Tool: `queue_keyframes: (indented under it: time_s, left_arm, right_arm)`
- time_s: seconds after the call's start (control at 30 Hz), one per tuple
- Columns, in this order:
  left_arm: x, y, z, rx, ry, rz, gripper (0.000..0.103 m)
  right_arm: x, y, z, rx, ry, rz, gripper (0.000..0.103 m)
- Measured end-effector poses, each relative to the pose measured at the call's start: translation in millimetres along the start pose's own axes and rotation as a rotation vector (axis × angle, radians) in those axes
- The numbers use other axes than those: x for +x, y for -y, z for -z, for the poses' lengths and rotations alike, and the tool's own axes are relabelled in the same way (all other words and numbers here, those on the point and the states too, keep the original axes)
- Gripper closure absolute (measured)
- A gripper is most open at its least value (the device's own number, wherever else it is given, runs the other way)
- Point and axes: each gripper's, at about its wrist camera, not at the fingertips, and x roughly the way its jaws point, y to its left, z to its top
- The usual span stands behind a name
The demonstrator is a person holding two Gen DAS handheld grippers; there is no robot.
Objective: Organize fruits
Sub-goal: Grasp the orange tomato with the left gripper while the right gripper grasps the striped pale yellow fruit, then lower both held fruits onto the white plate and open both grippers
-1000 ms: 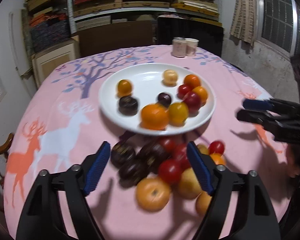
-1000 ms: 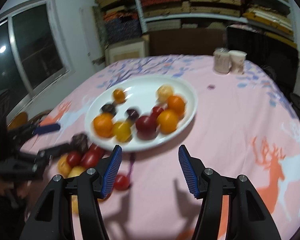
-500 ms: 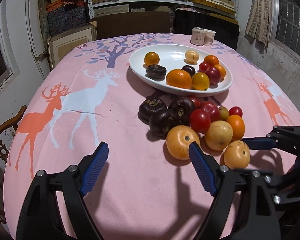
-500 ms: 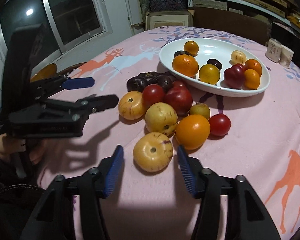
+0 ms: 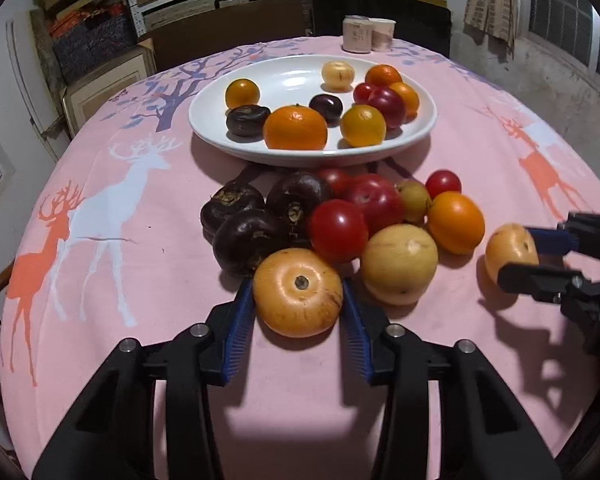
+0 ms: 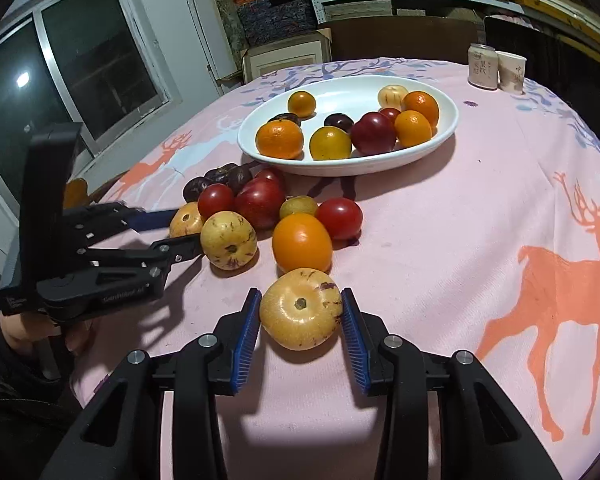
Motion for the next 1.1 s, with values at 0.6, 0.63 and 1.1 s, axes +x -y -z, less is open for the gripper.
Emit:
queue_keyframes:
  time_s: [0.6,0.63,1.1]
  left_arm:
    - [-10,3,10,-0.027,0.011,0.015,0.061]
    - [-11,3,11,-0.03,0.013,0.015,0.061]
    - [-29,4,10,-0.036,0.052,0.029,0.061]
  right_arm:
    - [-2,-3,0,-0.022,0.02,-0.022,0.063]
    - [-2,-3,0,-0.022,0.021,-0.022,0.063]
    - [-8,7,1,0.027,0.04,-0.035,0.063]
